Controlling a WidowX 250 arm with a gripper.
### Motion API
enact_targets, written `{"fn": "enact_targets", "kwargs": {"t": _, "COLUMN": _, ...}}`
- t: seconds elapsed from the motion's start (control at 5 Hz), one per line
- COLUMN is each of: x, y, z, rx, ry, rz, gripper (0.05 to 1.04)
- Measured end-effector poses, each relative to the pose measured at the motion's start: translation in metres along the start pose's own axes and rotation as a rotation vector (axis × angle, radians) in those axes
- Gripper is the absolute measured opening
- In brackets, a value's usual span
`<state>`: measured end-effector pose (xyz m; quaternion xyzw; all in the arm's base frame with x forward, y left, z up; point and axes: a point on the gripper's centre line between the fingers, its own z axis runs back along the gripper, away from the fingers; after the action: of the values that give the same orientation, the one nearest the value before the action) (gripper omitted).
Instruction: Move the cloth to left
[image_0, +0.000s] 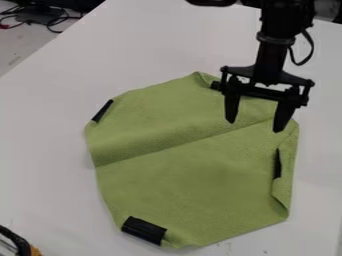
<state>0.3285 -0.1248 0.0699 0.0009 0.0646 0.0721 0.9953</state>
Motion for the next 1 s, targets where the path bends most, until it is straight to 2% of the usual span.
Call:
{"fn": "enact_targets", "kwargs": {"t": 0.2, "x": 0.001, "y": -0.005, "z": 0.012, "rx": -0.034, "ry": -0.009, "rz": -0.014, "gripper": 1.001}}
{"fn": "enact_targets", "kwargs": {"t": 0.4, "x": 0.0, "y": -0.006, "z": 0.022, "rx": -0.05, "ry": 0.008, "rz": 0.003, "gripper": 1.001}}
{"fn": "enact_targets", "kwargs": {"t": 0.6, "x": -0.019, "y": -0.004, "z": 0.03, "rx": -0.078, "ry": 0.008, "rz": 0.033, "gripper": 1.001}}
{"fn": "enact_targets", "kwargs": {"t": 0.8, "x": -0.037, "y": 0.005, "z": 0.033, "rx": -0.075, "ry": 0.016, "rz": 0.035, "gripper": 1.001}}
{"fn": "enact_targets", "kwargs": {"t": 1.0, "x": -0.05, "y": 0.041, "z": 0.049, "rx": -0.053, "ry": -0.006, "rz": 0.136, "gripper": 1.001}}
